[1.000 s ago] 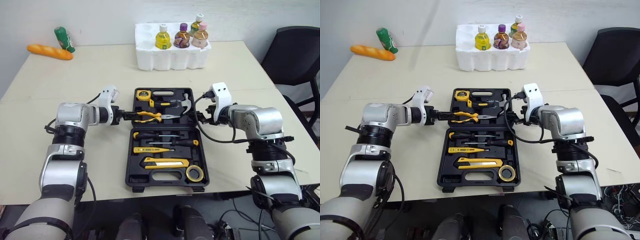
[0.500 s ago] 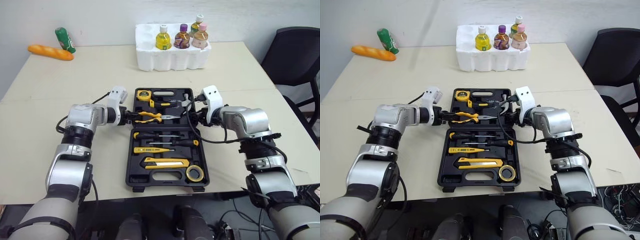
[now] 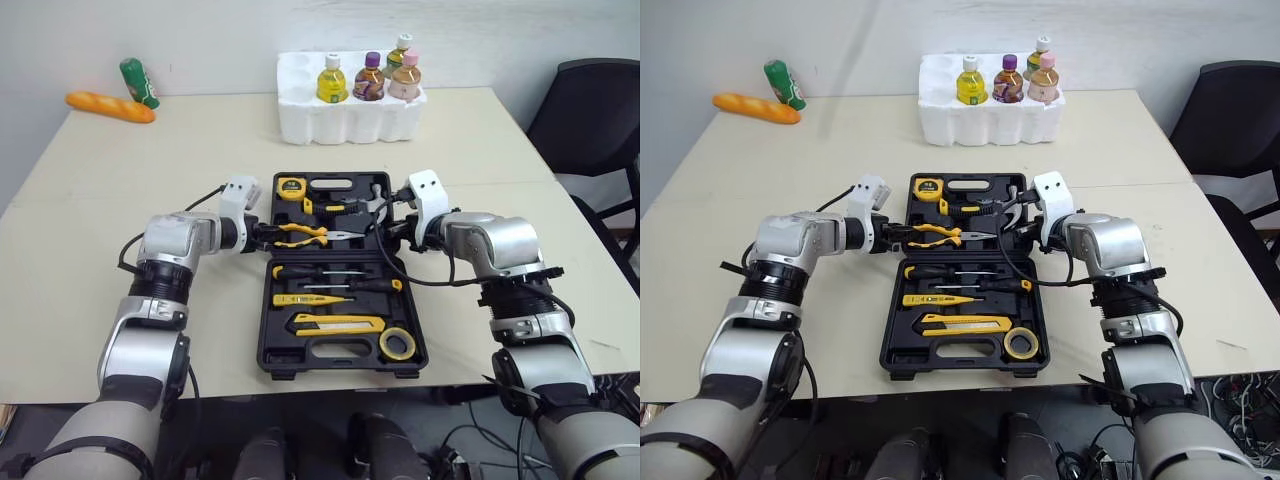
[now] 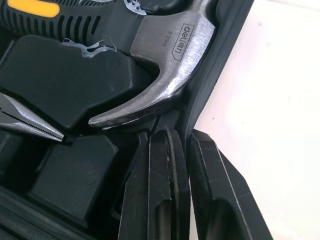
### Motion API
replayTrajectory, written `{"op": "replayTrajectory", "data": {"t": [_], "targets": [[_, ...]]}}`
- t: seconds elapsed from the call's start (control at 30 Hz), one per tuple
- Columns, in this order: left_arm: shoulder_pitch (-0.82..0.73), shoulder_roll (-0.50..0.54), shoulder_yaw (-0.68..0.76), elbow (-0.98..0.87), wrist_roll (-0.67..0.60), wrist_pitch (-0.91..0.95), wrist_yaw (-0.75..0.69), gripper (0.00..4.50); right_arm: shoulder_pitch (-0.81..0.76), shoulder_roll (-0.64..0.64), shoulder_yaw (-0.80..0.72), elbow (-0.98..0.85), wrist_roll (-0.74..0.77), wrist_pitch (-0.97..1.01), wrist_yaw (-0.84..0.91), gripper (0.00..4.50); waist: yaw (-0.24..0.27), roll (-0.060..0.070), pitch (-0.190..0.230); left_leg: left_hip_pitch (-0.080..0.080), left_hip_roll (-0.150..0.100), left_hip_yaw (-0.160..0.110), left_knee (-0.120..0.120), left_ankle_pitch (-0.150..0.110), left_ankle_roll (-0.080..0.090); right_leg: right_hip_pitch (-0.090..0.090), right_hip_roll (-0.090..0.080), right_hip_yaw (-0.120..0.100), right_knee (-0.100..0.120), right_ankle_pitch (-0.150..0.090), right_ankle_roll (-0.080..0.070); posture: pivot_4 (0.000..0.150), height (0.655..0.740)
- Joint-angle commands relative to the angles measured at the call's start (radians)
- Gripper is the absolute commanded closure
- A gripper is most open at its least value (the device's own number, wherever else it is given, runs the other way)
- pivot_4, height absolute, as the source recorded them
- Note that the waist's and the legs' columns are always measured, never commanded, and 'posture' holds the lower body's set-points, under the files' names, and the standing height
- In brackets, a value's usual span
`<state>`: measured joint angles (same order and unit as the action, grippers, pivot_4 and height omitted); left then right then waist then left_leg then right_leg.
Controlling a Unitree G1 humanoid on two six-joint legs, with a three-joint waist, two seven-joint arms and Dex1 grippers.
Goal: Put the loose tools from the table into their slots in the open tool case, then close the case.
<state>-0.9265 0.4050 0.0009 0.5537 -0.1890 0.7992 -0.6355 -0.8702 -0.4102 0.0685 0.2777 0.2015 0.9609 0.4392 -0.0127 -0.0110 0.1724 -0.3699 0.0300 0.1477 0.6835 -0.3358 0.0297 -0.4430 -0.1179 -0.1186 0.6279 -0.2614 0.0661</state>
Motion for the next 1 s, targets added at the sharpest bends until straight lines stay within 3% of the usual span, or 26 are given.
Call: {"op": "replayTrajectory", "data": {"t": [0.03, 0.33, 0.57, 0.63, 0.73, 0.87, 0.9, 1.0], "targets": [[0.011, -0.01, 0.007, -0.086, -0.003, -0.187, -0.027, 3.93, 0.023, -0.03, 0.009, -0.097, -0.044, -0.133, 0.005, 4.5, 0.001, 0.001, 0.001, -0.001, 0.0, 0.0, 0.0, 0.0, 0.0, -0.001, 0.0, 0.0, 0.0, 0.0, 0.0, 0.15, 0.7367], [0.109, 0.03, 0.028, -0.207, 0.062, -0.643, 0.002, 4.15, 0.233, -0.048, -0.007, -0.343, -0.12, -0.543, -0.01, 4.5, -0.013, 0.0, 0.005, -0.007, 0.001, 0.001, -0.003, 0.0, -0.001, -0.006, 0.004, -0.001, -0.004, 0.0, 0.0, 0.15, 0.7367], [0.296, 0.08, -0.001, -0.276, 0.202, -0.92, 0.098, 4.5, 0.462, -0.13, 0.057, -0.302, -0.353, -1.09, -0.095, 4.5, -0.017, 0.0, 0.006, -0.005, 0.002, 0.003, -0.004, 0.0, 0.0, -0.006, 0.004, -0.003, -0.006, 0.0, 0.0, 0.15, 0.7367], [0.34, 0.075, 0.019, -0.305, 0.192, -0.92, 0.125, 3.52, 0.506, -0.149, 0.053, -0.271, -0.413, -1.202, -0.148, 4.5, -0.016, 0.0, 0.006, -0.003, 0.002, 0.003, -0.004, 0.0, -0.001, -0.005, 0.003, -0.002, -0.005, 0.0, 0.0, 0.15, 0.7367], [0.421, 0.083, 0.058, -0.426, 0.128, -0.82, 0.113, 2.26, 0.567, -0.176, 0.01, -0.347, -0.386, -1.286, -0.124, 3.19, -0.015, 0.0, 0.006, -0.002, 0.002, 0.003, -0.003, 0.0, 0.0, -0.003, 0.002, 0.001, -0.005, 0.0, 0.0, 0.15, 0.7367], [0.597, 0.192, 0.171, -0.694, -0.132, -0.477, -0.039, 0.46, 0.718, -0.283, -0.109, -0.649, -0.183, -1.118, 0.049, 1.28, -0.014, 0.0, 0.006, -0.002, 0.004, 0.002, -0.004, -0.001, -0.001, -0.003, 0.003, 0.002, -0.005, 0.0, 0.0, 0.15, 0.7367], [0.642, 0.247, 0.224, -0.734, -0.22, -0.351, -0.084, 0.05, 0.794, -0.337, -0.153, -0.729, -0.087, -1.054, 0.126, 1.26, -0.014, 0.0, 0.007, -0.003, 0.005, 0.001, -0.003, -0.001, -0.001, -0.003, 0.003, 0.001, -0.005, 0.0, -0.001, 0.15, 0.7367], [0.811, 0.444, 0.349, -0.806, -0.42, -0.09, -0.278, 0.05, 1.073, -0.491, -0.354, -0.919, 0.21, -0.844, 0.373, 1.26, -0.012, 0.0, 0.008, -0.001, 0.007, -0.001, -0.004, -0.002, -0.001, -0.001, 0.004, 0.0, -0.006, -0.001, -0.003, 0.15, 0.7367]]}}
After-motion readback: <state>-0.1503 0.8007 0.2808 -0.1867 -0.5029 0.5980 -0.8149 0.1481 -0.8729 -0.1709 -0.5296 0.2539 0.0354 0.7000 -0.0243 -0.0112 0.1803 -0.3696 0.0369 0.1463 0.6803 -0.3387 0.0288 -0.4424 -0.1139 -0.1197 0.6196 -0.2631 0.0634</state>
